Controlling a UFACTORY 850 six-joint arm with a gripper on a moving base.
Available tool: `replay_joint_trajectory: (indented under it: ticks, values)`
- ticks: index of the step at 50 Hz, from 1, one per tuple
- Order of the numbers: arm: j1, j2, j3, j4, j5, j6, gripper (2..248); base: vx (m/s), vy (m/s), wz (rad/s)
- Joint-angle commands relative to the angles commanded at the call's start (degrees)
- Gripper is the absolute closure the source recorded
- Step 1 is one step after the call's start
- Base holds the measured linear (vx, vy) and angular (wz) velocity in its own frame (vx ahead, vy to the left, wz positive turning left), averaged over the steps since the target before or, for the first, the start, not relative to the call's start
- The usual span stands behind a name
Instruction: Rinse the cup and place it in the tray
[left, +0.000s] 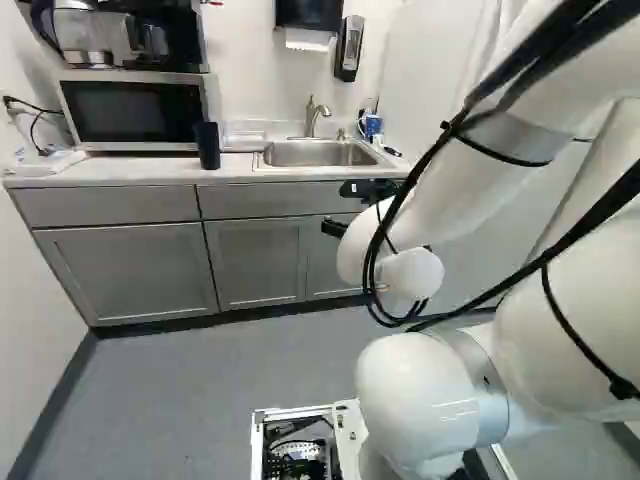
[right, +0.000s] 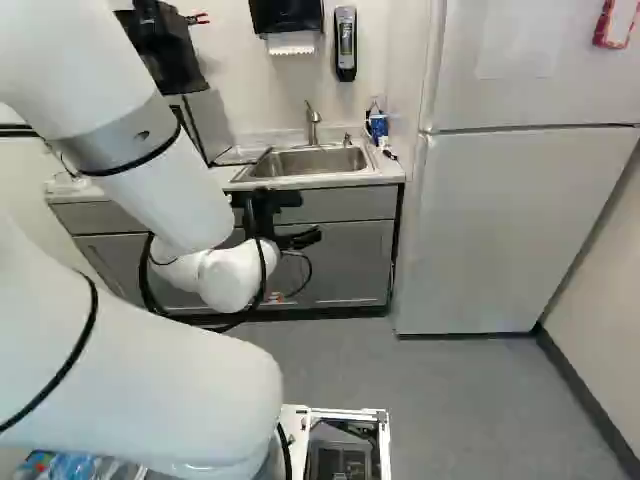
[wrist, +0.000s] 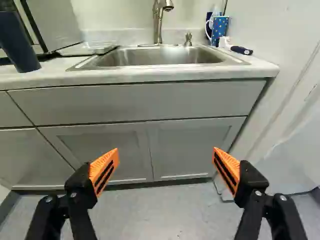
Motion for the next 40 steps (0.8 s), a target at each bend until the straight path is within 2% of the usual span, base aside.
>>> replay_joint_trajectory:
  ticks: [40]
  values:
    - [0.0, -0.5, -0.4, 0.0, 0.0, 0.0, 3, 0.000, 0.000, 0.000]
